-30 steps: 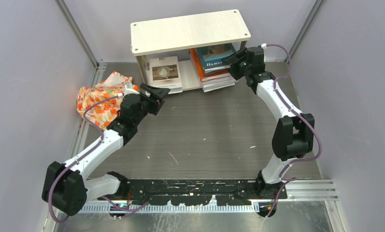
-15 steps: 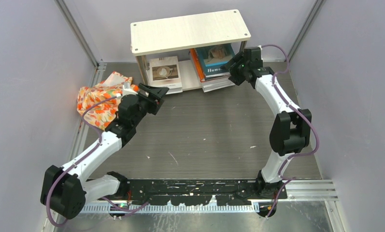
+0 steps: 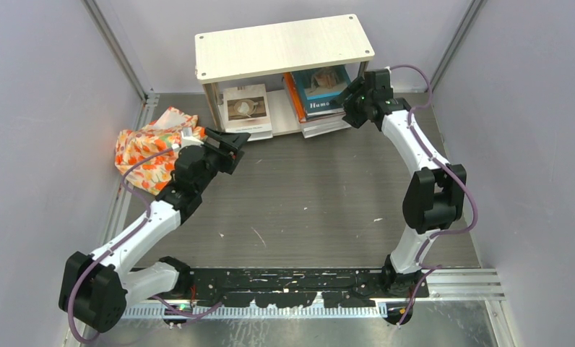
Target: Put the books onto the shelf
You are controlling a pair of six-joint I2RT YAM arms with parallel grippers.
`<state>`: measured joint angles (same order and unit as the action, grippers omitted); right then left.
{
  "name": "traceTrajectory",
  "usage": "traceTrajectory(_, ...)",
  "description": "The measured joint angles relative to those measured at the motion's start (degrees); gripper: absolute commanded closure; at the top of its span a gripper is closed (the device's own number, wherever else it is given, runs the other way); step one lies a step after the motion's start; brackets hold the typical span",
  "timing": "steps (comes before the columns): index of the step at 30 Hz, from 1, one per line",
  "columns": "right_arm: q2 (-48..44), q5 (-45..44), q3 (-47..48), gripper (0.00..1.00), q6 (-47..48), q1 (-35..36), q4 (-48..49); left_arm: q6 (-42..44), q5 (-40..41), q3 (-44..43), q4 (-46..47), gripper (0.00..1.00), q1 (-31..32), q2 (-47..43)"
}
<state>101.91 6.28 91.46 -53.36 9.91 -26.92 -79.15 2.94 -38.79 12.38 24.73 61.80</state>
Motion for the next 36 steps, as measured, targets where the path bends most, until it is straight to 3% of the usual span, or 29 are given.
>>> traceTrajectory(11,-6.27,-1.66,-0.74,0.33,2.62,0.2,-2.01,-0.07,0.0,0.02,0.22,0.23,0.0,-0.81)
traceTrajectory(14,-9.25,-2.71,-2.51,0.44,3.58,0.22,-2.1,0.07,-0.02,0.02,0.2,0.23,0.0,-0.81)
traceTrajectory(18,-11.96,-4.09,-5.62,0.73,4.57,0.22,-2.21,0.13,-0.02,0.02,0.2,0.23,0.0,-0.81)
traceTrajectory(22,-11.89,-4.85,-7.04,0.89,5.64,0.22,-2.4,0.22,-0.02,0.02,0.11,0.23,0.0,-0.81)
traceTrajectory(36,-5.79,-5.16,-6.8,0.94,6.49,0.24,-1.84,1.66,-0.02,0.02,-0.63,0.23,-0.85,-0.81)
